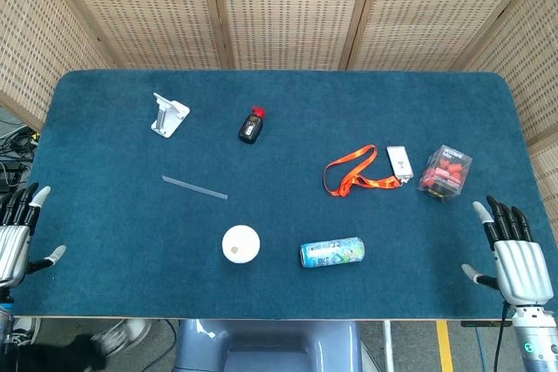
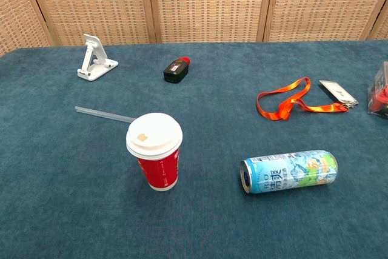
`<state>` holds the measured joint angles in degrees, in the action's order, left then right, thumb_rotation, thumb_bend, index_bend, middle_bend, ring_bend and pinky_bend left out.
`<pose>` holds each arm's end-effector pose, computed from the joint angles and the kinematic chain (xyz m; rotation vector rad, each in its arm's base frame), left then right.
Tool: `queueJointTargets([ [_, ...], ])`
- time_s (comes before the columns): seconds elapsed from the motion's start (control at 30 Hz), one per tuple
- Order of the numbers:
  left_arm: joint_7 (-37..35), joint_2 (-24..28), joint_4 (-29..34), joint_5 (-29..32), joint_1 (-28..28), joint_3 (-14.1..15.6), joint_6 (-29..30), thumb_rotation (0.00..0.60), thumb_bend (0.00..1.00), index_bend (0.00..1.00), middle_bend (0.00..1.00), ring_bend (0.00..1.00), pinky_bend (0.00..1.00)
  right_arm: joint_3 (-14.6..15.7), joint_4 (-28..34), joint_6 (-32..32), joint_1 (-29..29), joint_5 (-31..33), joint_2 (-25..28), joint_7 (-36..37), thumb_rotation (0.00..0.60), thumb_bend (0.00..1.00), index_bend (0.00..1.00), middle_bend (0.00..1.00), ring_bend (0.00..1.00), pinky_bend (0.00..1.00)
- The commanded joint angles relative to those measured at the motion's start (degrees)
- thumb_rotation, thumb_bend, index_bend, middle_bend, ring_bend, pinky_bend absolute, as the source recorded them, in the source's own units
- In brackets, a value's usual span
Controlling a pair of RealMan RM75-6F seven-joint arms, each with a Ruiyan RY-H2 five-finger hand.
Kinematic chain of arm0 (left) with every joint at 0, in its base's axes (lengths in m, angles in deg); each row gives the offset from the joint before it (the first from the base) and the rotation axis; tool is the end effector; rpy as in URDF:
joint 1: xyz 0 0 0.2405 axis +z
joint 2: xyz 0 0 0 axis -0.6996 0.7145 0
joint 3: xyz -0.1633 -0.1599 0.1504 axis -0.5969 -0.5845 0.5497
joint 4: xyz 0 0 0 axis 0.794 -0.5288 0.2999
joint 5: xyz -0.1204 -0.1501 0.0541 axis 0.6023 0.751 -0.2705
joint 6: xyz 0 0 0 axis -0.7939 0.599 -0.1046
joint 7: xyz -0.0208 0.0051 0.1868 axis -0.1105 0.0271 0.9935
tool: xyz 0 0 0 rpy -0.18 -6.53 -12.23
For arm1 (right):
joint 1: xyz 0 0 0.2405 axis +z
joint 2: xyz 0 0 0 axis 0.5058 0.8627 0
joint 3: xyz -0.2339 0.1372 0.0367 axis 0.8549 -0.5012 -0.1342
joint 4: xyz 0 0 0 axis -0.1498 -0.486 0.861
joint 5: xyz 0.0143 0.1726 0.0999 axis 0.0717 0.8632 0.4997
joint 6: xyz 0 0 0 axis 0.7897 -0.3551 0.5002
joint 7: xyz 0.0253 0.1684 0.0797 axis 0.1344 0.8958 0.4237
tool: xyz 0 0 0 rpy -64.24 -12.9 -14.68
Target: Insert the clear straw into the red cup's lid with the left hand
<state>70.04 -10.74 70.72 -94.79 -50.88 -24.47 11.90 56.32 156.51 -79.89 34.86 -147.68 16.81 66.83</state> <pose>-0.3318 0.2372 0.1622 -1.3860 -0.8661 -0.8352 -0.3166 -0.2270 0.1724 1.3873 -0.8470 0.8992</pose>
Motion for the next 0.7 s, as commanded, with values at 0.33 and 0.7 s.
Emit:
queueJointTargets([
  [0.33, -0.13, 0.14, 0.16, -0.12, 0.13, 0.04, 0.21, 0.6, 0.21, 0.0, 0.0, 0.0, 0.0, 0.1, 0.17, -0.22, -0.06, -0.35, 0.1, 0.23, 0.6, 0.07, 0.02, 0.0, 0.0, 0.0],
  [0.7, -0.64, 0.14, 0.2, -0.74, -0.28, 0.03, -0.01, 0.6, 0.21, 0.0, 0.0, 0.0, 0.0, -0.05, 0.08, -0.55, -0.3, 0.0, 0.26, 0.32, 0.6, 0.07, 0.02, 0.0, 0.0, 0.0],
])
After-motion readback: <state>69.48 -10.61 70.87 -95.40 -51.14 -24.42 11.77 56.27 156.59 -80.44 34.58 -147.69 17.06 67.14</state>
